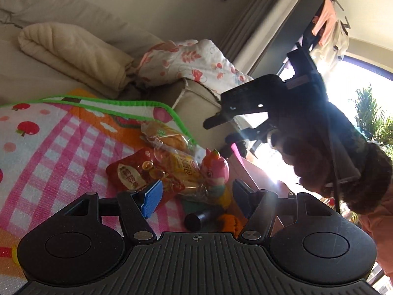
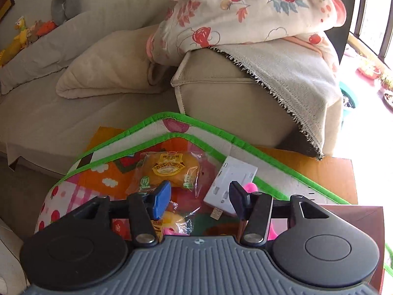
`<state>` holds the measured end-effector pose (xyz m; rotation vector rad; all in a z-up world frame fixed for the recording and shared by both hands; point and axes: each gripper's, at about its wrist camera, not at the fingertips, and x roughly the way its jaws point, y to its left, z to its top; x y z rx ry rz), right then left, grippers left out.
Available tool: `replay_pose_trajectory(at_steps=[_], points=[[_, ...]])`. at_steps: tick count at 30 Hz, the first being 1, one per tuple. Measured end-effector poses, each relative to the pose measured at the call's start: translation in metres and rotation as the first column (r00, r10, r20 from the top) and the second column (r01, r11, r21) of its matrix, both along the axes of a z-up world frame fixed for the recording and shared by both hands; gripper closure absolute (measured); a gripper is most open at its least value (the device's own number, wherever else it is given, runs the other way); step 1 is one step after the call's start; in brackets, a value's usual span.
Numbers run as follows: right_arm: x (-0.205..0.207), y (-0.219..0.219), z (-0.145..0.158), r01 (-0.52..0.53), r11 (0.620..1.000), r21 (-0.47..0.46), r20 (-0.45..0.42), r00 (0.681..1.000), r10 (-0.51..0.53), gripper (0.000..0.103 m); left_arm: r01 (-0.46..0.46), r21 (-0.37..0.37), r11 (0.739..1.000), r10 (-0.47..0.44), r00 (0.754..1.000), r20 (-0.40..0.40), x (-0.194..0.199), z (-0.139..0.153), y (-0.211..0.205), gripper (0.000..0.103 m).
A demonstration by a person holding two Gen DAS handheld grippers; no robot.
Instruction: Organize objects
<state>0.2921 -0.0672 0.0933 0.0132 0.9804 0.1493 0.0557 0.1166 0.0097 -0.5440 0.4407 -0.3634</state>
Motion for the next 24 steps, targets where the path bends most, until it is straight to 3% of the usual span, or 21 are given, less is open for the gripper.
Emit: replay_pose_trajectory(at_steps=[3, 4, 8, 13, 16, 20, 24], points=[[0.035, 0.008, -0.024, 0.118, 0.977, -0.180, 0.002, 0.993, -0.120, 0.052, -0.009, -0.016, 1.000, 0.009, 1.000, 0.000, -0.001, 0.001, 0.003, 0.038], [0.044, 0.005, -0.031, 0.144, 0.971, -0.193, -0.019, 0.988, -0.151, 0.052, -0.017, -0.024, 1.000, 0.017, 1.000, -0.005, 0.000, 0.001, 0.005, 0.039], [0.069, -0.009, -0.055, 0.187, 0.975, -0.123, -0.167, 0.964, -0.206, 0.048, -0.009, -0.065, 0.998, 0.008, 1.000, -0.006, 0.000, 0.002, 0.010, 0.039], [0.065, 0.002, -0.062, 0.119, 0.981, -0.155, -0.142, 0.980, -0.141, 0.054, -0.027, -0.062, 0.998, 0.027, 1.000, 0.004, -0.001, 0.003, 0.012, 0.039], [0.044, -0.002, -0.046, 0.092, 0.988, -0.126, -0.088, 0.991, -0.103, 0.054, -0.063, -0.075, 0.995, 0.062, 0.998, -0.013, 0.000, 0.001, 0.018, 0.039], [-0.016, -0.016, 0.004, 0.030, 0.999, -0.032, 0.062, 0.998, -0.028, 0.055, -0.082, -0.077, 0.994, 0.081, 0.997, -0.019, 0.001, 0.000, 0.021, 0.039], [-0.080, -0.028, 0.046, -0.066, 0.996, 0.060, 0.133, 0.989, 0.057, 0.055, -0.076, -0.051, 0.996, 0.075, 0.997, -0.021, 0.002, 0.000, 0.018, 0.039]])
